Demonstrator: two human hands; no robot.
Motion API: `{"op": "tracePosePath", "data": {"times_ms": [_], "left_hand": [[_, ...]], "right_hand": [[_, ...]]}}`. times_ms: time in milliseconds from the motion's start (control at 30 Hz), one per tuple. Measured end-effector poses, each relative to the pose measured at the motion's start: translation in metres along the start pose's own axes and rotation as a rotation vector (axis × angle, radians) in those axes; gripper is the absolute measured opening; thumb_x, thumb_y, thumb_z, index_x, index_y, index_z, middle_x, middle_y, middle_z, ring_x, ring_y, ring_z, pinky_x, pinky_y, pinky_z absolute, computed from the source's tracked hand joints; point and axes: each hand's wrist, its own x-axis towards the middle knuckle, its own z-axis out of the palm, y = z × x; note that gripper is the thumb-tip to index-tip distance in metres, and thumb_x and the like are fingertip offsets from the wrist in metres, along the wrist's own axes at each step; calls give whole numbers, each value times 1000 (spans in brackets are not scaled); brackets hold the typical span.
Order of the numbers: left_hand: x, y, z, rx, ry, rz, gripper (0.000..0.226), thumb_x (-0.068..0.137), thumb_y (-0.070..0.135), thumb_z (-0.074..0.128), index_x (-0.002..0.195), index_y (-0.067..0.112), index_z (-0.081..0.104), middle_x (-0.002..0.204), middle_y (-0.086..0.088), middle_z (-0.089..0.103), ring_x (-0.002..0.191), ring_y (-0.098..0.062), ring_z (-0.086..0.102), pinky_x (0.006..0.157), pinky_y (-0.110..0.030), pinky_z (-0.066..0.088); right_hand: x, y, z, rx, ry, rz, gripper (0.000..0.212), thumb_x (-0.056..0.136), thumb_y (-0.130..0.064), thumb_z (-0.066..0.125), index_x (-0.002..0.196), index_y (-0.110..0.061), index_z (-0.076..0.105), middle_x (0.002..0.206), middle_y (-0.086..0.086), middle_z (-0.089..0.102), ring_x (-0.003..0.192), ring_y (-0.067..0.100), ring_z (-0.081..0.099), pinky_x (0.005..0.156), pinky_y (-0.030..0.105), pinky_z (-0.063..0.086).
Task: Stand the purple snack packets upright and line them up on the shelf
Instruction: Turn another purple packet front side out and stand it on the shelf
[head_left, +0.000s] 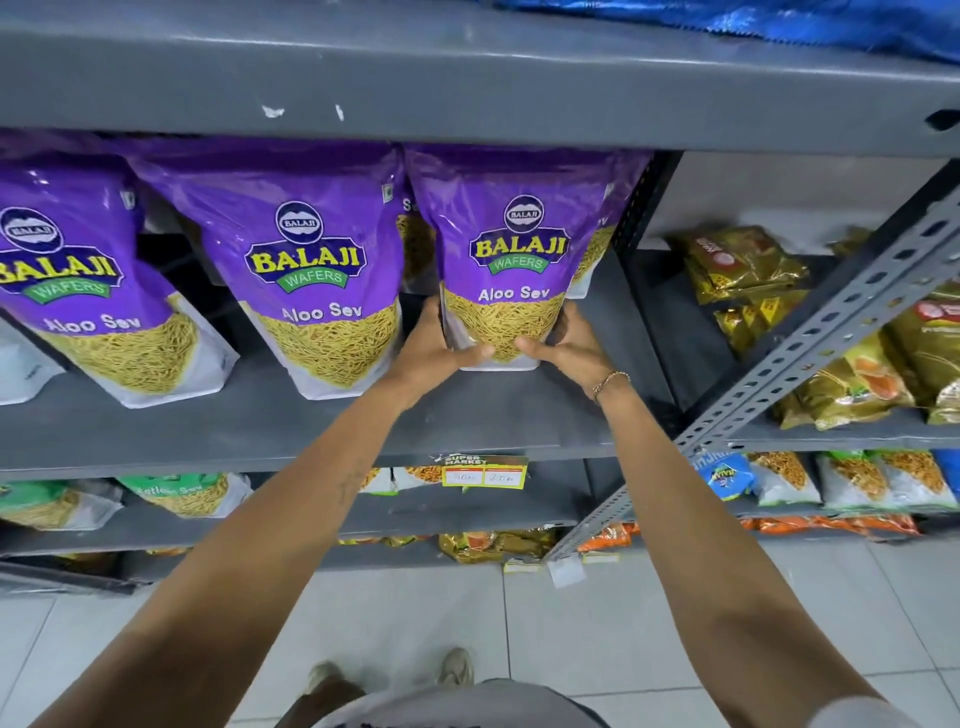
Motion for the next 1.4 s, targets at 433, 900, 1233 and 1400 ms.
{"op": "tracePosePath", "data": {"times_ms": [433,900,1233,1400], "left_hand": [[-24,-3,17,138,151,114,75,70,29,82,129,9,41,118,1,59,106,-13,54,77,-12,36],[-25,-8,26,209,135,62,80,62,25,87,126,10,42,125,-5,61,103,-9,52,79,-19,42],[-3,5,95,138,166,28,73,63,17,86,124,12,45,120,-7,65,99,-17,60,79,-22,52],[-1,5,102,53,178,-4,80,63,10,85,131,17,43,126,-7,63,116,-26,59,100,-46,48]], "right_hand": [[-30,-2,3,-5,106,-2,49,65,-17,83,105,-31,58,113,0,67,108,20,62,95,38,50],[-39,6,-9,9,134,20,58,68,-15,83,118,-11,55,120,7,66,107,17,63,91,31,52],[-44,27,-62,119,257,-28,45,69,-3,79,109,-12,60,103,7,68,86,9,65,75,20,54],[-45,31,-62,138,302,-70,38,72,-6,78,106,-16,63,98,-3,70,81,-8,66,68,10,52]]}}
